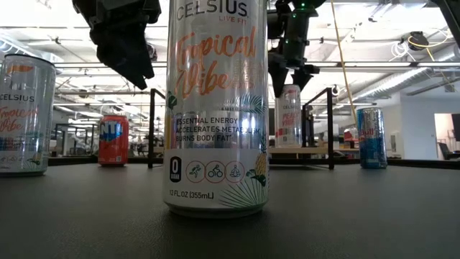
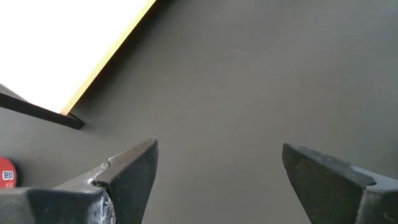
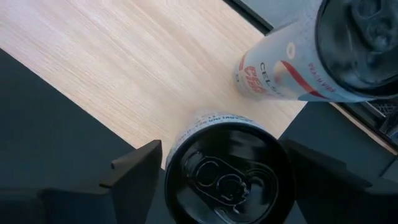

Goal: Place canned beverage on shelf
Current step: Put the center white soda can on the shelf, then put the top white soda can on the shelf

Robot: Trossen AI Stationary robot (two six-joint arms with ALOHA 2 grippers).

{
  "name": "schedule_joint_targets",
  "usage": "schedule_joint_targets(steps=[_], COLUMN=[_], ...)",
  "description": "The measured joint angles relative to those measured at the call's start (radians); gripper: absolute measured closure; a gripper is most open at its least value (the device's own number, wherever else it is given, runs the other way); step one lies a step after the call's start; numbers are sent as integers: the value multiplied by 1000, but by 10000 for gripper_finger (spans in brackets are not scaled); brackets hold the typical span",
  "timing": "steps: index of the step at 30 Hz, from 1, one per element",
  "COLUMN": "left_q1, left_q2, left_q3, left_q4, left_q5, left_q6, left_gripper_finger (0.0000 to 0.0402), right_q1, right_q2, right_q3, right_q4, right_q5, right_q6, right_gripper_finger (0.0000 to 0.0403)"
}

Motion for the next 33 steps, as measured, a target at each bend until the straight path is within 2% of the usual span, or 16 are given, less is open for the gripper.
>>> schedule_joint_targets(steps=[8, 16, 22, 28, 30, 33], left_q1=[0, 1, -14, -56, -68, -78], left_q2=[-10, -120, -245, -320, -333, -340], left_q3=[0, 1, 1, 1, 1, 25], left_q4=[-4, -22, -135, -276, -308, -379], left_q5=[-1, -2, 8, 31, 70, 183], left_q6=[4, -5, -85, -187, -236, -341], left_gripper_finger=[59, 59, 59, 59, 59, 59], right_q1=[0, 45, 175, 368, 418, 461], right_q2=[-73, -213, -306, -309, -299, -282], right_q3=[0, 0, 0, 0, 0, 0], right_q4=[25, 27, 54, 183, 229, 277], right_q5=[0, 6, 36, 42, 70, 82], right_q6=[5, 58, 121, 141, 142, 142], right_gripper_finger=[52, 56, 63, 63, 63, 63])
